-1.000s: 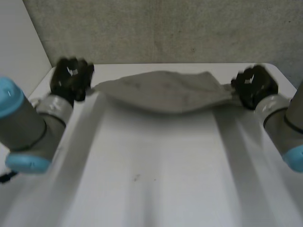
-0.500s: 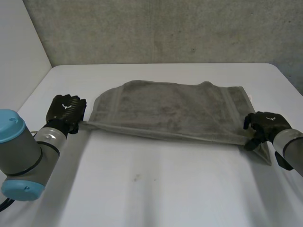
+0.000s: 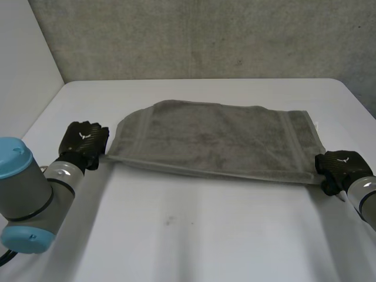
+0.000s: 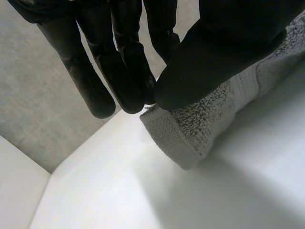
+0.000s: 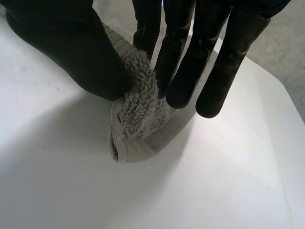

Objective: Fold the towel.

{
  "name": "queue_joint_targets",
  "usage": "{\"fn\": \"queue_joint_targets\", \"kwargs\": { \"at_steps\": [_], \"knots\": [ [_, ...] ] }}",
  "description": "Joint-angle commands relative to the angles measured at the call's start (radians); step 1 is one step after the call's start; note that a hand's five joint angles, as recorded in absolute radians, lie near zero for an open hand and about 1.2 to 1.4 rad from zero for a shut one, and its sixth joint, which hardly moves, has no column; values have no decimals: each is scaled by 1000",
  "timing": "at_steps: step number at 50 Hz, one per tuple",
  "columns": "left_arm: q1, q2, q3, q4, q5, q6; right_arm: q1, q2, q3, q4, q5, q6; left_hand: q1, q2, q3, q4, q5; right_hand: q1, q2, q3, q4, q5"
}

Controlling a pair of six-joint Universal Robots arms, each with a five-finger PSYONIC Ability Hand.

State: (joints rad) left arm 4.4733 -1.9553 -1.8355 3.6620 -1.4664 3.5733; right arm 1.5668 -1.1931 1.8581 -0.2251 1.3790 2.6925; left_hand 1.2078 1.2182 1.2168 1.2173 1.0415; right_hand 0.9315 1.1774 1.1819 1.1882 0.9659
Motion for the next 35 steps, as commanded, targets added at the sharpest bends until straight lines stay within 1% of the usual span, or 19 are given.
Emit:
{"fn": "queue_joint_targets", "kwargs": {
  "at_steps": [1, 2, 5, 7, 8, 10, 11, 12, 13, 15, 17, 21, 24, 26, 27, 29, 32, 34, 35],
  "knots": [
    [-8, 65, -18, -179, -2, 12, 1, -19, -10, 55, -14, -163, 188, 178, 180, 179, 180, 465, 219, 214, 208, 256],
    [-6, 96, -25, -241, 0, 16, -1, -48, -16, 108, -11, -218, 188, 178, 180, 179, 180, 465, 219, 214, 208, 256],
    [0, 128, -36, -301, 3, 25, -1, -85, -20, 179, -9, -281, 188, 178, 180, 179, 180, 465, 219, 214, 208, 256],
    [4, 192, -53, -416, 5, 65, -1, -152, -42, 362, 8, -420, 188, 178, 180, 179, 180, 465, 219, 214, 208, 256],
    [4, 193, -53, -416, 5, 65, -1, -152, -42, 363, 8, -421, 188, 178, 180, 179, 180, 465, 219, 214, 208, 256],
    [7, 266, -62, -534, 5, 149, -34, -213, -57, 552, 40, -543, 188, 178, 180, 179, 180, 465, 219, 214, 208, 256],
    [7, 266, -62, -534, 5, 150, -34, -214, -57, 553, 40, -543, 188, 178, 180, 179, 180, 465, 219, 214, 208, 256],
    [7, 300, -67, -589, 5, 194, -66, -252, -66, 626, 55, -597, 188, 178, 180, 179, 180, 465, 219, 214, 208, 256],
    [7, 300, -67, -589, 5, 194, -88, -279, -79, 674, 58, -627, 188, 178, 180, 179, 180, 465, 219, 214, 208, 256],
    [6, 348, -70, -670, 8, 261, -106, -295, -98, 684, 57, -643, 188, 178, 180, 179, 180, 465, 219, 214, 208, 256],
    [6, 358, -68, -686, 9, 283, -111, -299, -111, 678, 58, -645, 188, 178, 180, 179, 180, 465, 219, 214, 208, 256],
    [9, 355, -54, -675, 17, 292, -88, -290, -131, 655, 55, -637, 188, 178, 180, 179, 180, 465, 219, 214, 208, 256],
    [9, 337, -22, -640, 44, 291, -79, -270, -137, 629, 55, -628, 188, 178, 180, 179, 180, 465, 219, 214, 208, 256],
    [0, 267, 14, -574, 76, 288, -39, -189, -169, 551, 60, -588, 188, 178, 180, 179, 180, 465, 219, 214, 208, 256],
    [0, 266, 15, -574, 77, 288, -39, -189, -169, 550, 60, -588, 188, 178, 180, 179, 180, 465, 219, 214, 208, 256],
    [-16, 179, 83, -492, 80, 283, 34, -110, -238, 483, 77, -534, 188, 178, 180, 179, 180, 465, 219, 214, 208, 256],
    [-22, 131, 125, -454, 78, 280, 55, -72, -275, 458, 89, -510, 188, 178, 180, 179, 180, 465, 219, 214, 208, 256],
    [-45, 23, 227, -398, 78, 272, 65, 10, -347, 425, 129, -475, 188, 178, 180, 179, 180, 465, 219, 214, 208, 256],
    [-45, 23, 228, -398, 78, 272, 65, 10, -347, 425, 129, -474, 188, 178, 180, 179, 180, 465, 219, 214, 208, 256]
  ]
}}
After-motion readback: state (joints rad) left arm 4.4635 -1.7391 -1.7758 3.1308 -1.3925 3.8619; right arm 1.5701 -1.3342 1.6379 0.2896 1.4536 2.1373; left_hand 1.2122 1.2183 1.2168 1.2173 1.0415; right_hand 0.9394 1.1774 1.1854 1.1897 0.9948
